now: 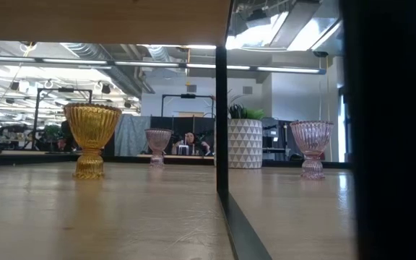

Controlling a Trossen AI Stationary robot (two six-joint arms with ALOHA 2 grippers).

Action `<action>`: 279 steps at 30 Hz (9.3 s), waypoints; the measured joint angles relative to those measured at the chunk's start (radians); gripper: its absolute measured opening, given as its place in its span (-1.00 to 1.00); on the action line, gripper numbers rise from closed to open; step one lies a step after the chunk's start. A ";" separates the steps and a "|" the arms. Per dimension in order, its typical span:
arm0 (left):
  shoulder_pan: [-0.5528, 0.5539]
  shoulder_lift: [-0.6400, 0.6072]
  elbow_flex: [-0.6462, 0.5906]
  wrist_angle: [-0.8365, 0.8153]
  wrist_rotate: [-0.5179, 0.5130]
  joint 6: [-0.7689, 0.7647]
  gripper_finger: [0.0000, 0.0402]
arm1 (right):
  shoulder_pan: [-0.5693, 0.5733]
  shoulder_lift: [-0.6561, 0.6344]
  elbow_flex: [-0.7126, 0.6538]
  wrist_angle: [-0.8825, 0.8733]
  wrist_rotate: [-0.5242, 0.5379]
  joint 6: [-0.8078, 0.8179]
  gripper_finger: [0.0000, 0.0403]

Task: Pick & Place candle stick holders
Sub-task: Put the top blue scented candle on the shelf, then put the bottom pink glass on the shelf

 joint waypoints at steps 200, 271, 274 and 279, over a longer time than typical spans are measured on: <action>0.659 -0.347 -0.652 0.900 0.193 0.361 -0.99 | -0.344 -0.193 0.007 -0.548 -0.171 -0.116 -0.98; 0.750 -0.247 -0.651 0.852 0.367 0.406 -0.99 | -0.833 -0.407 -0.319 -0.667 -0.550 0.208 -0.98; 0.750 -0.247 -0.651 0.850 0.361 0.400 -0.99 | -0.846 -0.407 -0.319 -0.673 -0.551 0.199 -0.98; 0.757 -0.247 -0.651 0.805 0.341 0.375 -0.99 | -0.878 -0.393 -0.319 -0.674 -0.550 0.152 -0.98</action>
